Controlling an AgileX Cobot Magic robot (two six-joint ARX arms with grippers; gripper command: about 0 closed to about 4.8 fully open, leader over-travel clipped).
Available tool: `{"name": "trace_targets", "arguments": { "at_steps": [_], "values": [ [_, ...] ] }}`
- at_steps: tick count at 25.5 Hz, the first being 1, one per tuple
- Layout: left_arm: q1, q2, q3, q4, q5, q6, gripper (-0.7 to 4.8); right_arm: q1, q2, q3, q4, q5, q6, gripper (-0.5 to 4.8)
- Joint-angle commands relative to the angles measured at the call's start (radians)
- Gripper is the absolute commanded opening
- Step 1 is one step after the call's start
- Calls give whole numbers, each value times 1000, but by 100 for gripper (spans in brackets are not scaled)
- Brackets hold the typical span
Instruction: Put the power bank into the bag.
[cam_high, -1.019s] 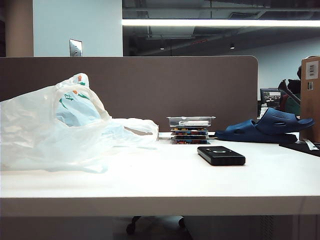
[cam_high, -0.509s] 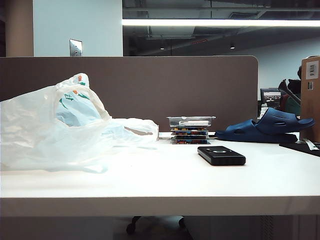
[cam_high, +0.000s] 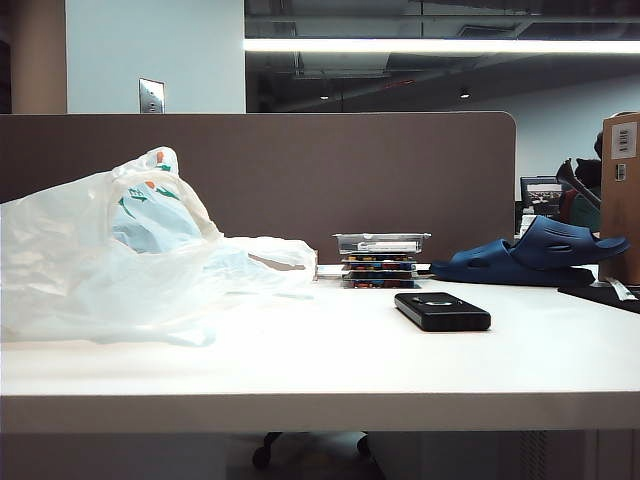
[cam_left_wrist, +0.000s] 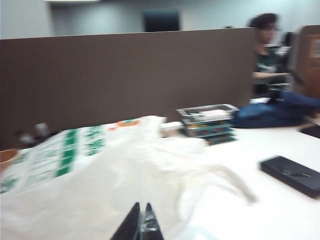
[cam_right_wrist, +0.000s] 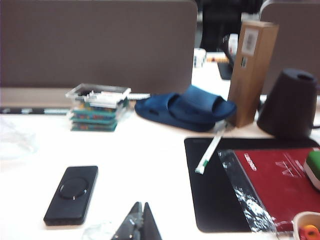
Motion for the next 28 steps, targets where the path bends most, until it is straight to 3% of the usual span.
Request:
{"name": "trace_targets", "arguments": {
  "at_steps": [1,8,13,20,23,24,25,28],
  "values": [
    [-2,0,6,14,101,-2,-5,1,112,136,-74,-2,1,-5],
    [-2,0,6,13,224,-9,-5,3,425,483,-348,-87,2,-5],
    [-2,0,6,13,241,-31,-6,22,629,710,-466,-228,2,-4],
    [-1,0,6,13,241,-34,-5,200,847,899,-499,-202,19,0],
    [-1,0,6,12,241,-34,-5,297,959,955,-501,-133,35,68],
    [-1,0,6,12,241,-34,-6,336,1027,980,-498,-101,50,138],
    [-1,0,6,11,241,-34,-6,345,1056,990,-498,-94,63,162],
    [-1,0,7,-4,241,-34,-5,376,1199,1046,-494,-94,84,193]
  ]
}}
